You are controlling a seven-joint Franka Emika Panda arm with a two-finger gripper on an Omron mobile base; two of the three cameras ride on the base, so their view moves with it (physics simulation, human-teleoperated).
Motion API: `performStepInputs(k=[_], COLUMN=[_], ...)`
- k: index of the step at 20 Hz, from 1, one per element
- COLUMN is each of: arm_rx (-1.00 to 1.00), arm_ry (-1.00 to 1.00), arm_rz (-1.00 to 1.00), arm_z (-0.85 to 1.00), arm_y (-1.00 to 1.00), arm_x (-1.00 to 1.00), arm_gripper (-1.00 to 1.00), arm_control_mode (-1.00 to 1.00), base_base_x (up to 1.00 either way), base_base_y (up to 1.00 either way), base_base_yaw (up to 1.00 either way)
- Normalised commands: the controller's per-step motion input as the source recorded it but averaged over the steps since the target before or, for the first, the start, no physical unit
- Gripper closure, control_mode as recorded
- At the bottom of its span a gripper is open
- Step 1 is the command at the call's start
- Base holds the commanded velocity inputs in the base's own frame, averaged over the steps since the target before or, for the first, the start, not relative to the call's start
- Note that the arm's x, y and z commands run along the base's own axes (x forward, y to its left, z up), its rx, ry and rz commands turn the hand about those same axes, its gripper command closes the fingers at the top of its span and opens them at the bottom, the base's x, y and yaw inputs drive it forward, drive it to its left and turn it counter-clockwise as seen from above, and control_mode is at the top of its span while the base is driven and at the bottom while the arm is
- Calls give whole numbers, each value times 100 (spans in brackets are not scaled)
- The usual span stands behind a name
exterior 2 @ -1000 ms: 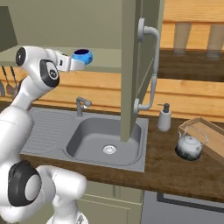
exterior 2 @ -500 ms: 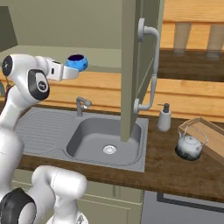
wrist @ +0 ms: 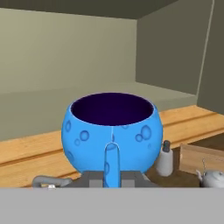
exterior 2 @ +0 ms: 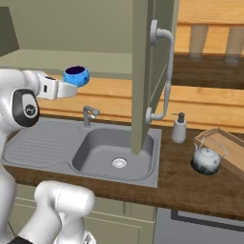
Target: Pick the kettle from the counter and place it on the tray. Then pick the mug from the cabinet and place it on the tray. Then close the cabinet doors.
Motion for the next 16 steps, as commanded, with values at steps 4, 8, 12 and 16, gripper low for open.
performStepInputs(k=[4, 8, 12, 16], arm_rx=[0, 0, 0, 0], arm_ry=[4, 2, 4, 2], arm_rz=[4, 13, 33, 44], arm_z=[-10, -8, -6, -16], arm_y=[-16, -25, -7, 0], arm_x=[-69, -57, -32, -32], arm_gripper=[100, 100, 100, 100], arm_control_mode=[-100, -100, -100, -100], base_base_x=[0, 0, 0, 0], base_base_y=[0, 0, 0, 0], base_base_yaw=[0, 0, 0, 0])
